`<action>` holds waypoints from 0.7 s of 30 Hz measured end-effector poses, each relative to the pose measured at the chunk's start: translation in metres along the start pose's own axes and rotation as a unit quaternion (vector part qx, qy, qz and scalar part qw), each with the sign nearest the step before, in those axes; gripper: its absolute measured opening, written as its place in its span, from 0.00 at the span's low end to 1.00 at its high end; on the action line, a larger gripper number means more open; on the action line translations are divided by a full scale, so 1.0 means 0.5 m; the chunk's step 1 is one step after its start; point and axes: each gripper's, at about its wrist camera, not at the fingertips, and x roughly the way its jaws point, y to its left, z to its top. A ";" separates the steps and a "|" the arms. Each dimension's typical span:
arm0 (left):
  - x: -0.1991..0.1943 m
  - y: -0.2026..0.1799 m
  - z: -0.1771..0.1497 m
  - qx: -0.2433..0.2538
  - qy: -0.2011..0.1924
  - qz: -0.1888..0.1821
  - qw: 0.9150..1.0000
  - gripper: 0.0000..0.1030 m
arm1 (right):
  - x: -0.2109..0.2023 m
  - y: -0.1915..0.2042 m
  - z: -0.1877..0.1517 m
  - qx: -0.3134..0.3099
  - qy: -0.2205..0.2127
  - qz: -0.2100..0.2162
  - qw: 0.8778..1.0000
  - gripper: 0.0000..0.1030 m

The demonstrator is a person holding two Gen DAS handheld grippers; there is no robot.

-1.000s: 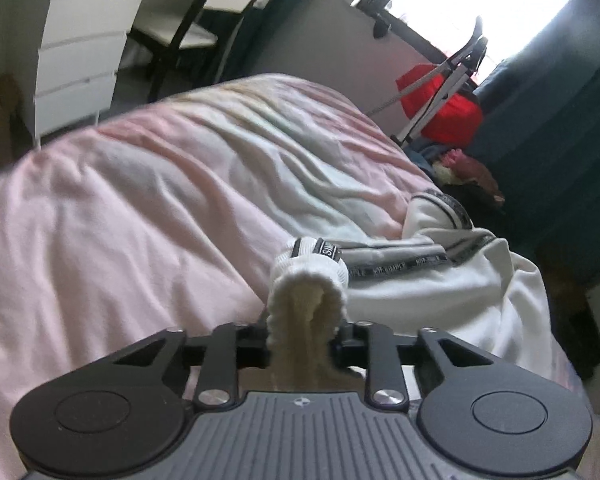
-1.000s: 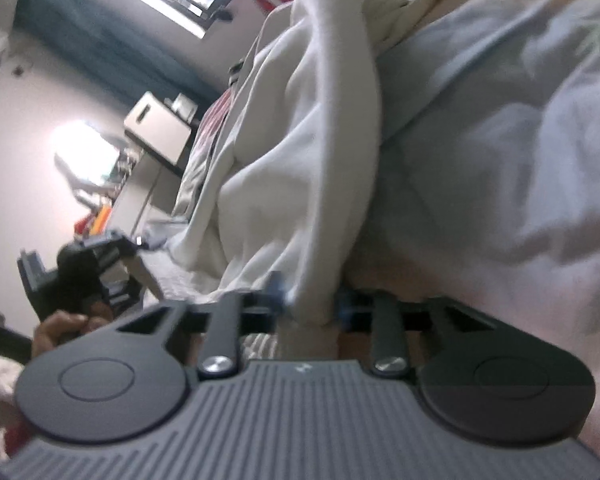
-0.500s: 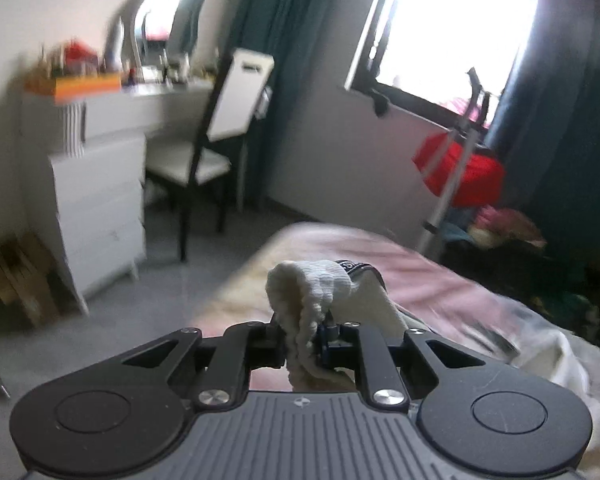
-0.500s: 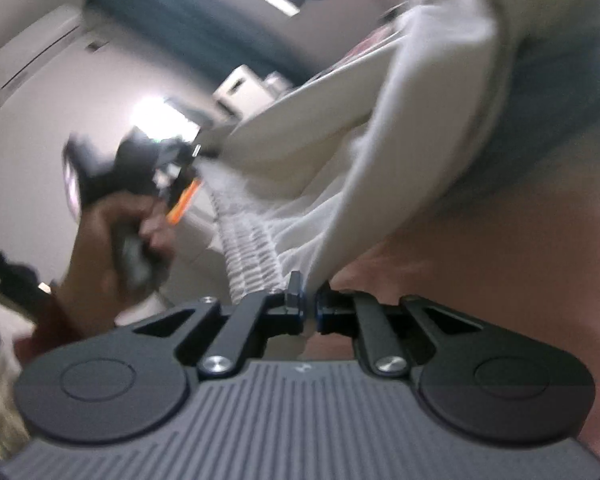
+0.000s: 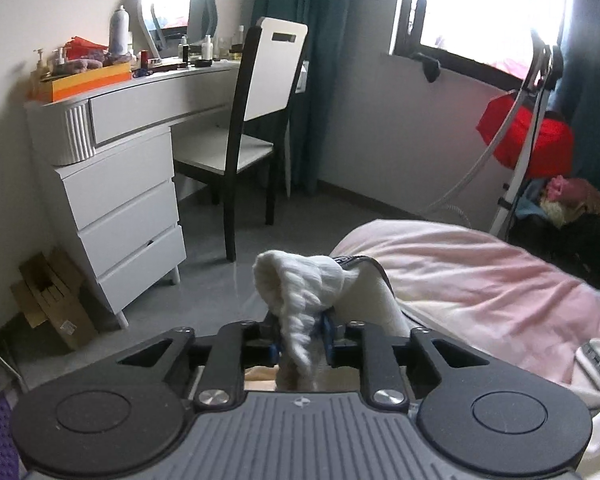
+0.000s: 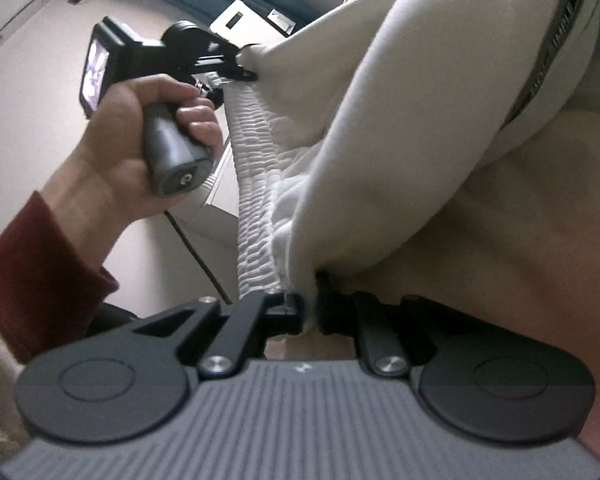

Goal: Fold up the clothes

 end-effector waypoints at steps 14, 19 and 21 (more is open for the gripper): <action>-0.225 -0.080 -0.096 -0.001 0.009 -0.058 0.998 0.85 | -0.260 0.062 -0.018 -0.128 -0.030 -0.021 0.991 0.84; -0.313 -0.188 -0.163 0.039 -0.006 -0.117 0.992 0.89 | -0.441 0.046 0.028 -0.184 -0.078 -0.077 0.977 0.84; -0.330 -0.243 -0.187 0.053 -0.012 -0.146 0.988 0.89 | -0.512 0.043 0.043 -0.204 -0.101 -0.110 0.967 0.84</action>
